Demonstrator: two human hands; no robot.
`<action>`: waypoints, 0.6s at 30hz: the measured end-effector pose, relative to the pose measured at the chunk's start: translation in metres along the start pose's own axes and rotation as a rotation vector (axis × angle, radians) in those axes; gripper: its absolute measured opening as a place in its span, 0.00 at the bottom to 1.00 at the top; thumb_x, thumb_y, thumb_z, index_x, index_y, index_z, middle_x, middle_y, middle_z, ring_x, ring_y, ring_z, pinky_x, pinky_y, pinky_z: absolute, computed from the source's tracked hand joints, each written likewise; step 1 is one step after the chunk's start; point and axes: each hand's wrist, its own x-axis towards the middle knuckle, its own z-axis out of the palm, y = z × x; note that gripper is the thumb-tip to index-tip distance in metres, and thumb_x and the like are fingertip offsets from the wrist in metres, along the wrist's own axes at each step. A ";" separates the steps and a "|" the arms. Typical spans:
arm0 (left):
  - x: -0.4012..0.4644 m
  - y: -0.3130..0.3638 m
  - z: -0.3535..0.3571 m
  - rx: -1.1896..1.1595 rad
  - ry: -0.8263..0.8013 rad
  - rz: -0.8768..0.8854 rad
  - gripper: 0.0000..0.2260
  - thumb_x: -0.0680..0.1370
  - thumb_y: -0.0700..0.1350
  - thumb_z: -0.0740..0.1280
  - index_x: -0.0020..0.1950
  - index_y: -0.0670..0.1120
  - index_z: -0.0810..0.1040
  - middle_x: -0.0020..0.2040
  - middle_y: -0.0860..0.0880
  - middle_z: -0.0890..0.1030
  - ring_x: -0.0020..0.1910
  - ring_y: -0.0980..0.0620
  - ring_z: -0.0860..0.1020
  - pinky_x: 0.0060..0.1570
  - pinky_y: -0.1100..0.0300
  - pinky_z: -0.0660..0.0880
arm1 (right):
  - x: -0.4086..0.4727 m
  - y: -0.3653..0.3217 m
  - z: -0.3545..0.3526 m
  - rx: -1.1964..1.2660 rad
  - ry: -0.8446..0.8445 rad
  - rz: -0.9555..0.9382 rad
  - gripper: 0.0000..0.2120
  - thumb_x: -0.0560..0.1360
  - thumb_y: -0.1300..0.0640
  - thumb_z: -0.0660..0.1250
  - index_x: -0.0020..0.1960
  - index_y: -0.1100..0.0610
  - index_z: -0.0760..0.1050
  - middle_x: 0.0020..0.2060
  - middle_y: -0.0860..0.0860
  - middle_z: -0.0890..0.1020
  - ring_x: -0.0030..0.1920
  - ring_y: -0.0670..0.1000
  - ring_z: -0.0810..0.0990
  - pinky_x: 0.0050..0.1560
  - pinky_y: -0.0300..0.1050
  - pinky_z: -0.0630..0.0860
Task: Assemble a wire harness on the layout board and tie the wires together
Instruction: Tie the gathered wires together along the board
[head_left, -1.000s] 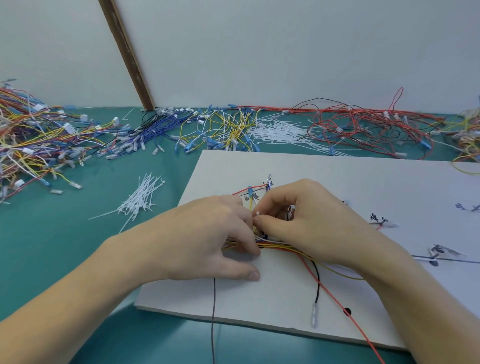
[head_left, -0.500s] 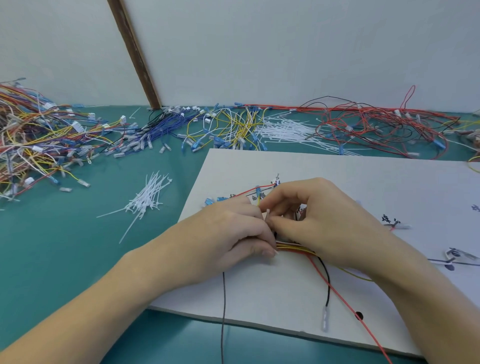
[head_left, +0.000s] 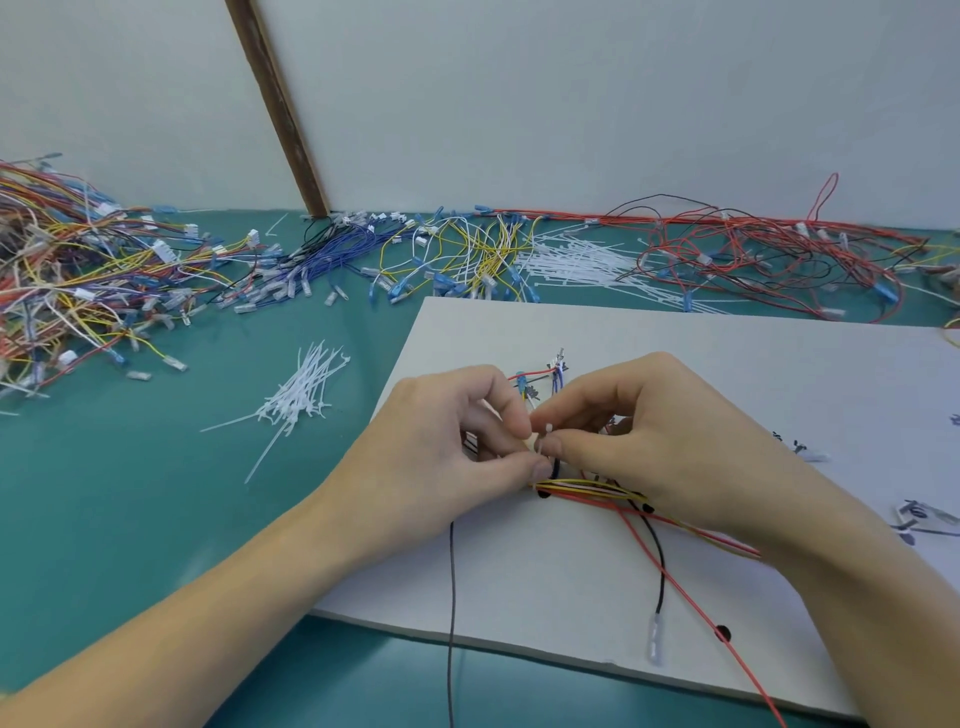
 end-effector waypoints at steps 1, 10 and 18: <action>0.000 0.000 0.000 -0.001 0.009 -0.013 0.09 0.72 0.42 0.80 0.43 0.51 0.81 0.35 0.55 0.86 0.31 0.63 0.78 0.35 0.74 0.69 | 0.000 0.000 0.000 0.014 -0.002 0.001 0.06 0.75 0.59 0.76 0.47 0.49 0.87 0.35 0.44 0.87 0.34 0.40 0.82 0.36 0.30 0.74; -0.001 0.002 -0.003 0.002 -0.007 0.023 0.06 0.74 0.41 0.79 0.45 0.53 0.89 0.33 0.57 0.85 0.30 0.64 0.77 0.33 0.75 0.67 | 0.000 0.000 -0.002 0.016 -0.007 -0.003 0.06 0.75 0.60 0.75 0.43 0.50 0.86 0.35 0.45 0.87 0.34 0.40 0.82 0.36 0.30 0.73; -0.002 0.003 -0.004 -0.007 0.009 0.023 0.09 0.73 0.39 0.79 0.44 0.54 0.89 0.32 0.58 0.84 0.28 0.64 0.74 0.32 0.76 0.66 | -0.001 0.002 0.002 -0.066 0.020 0.000 0.06 0.75 0.60 0.75 0.44 0.50 0.86 0.36 0.45 0.87 0.36 0.42 0.84 0.37 0.32 0.75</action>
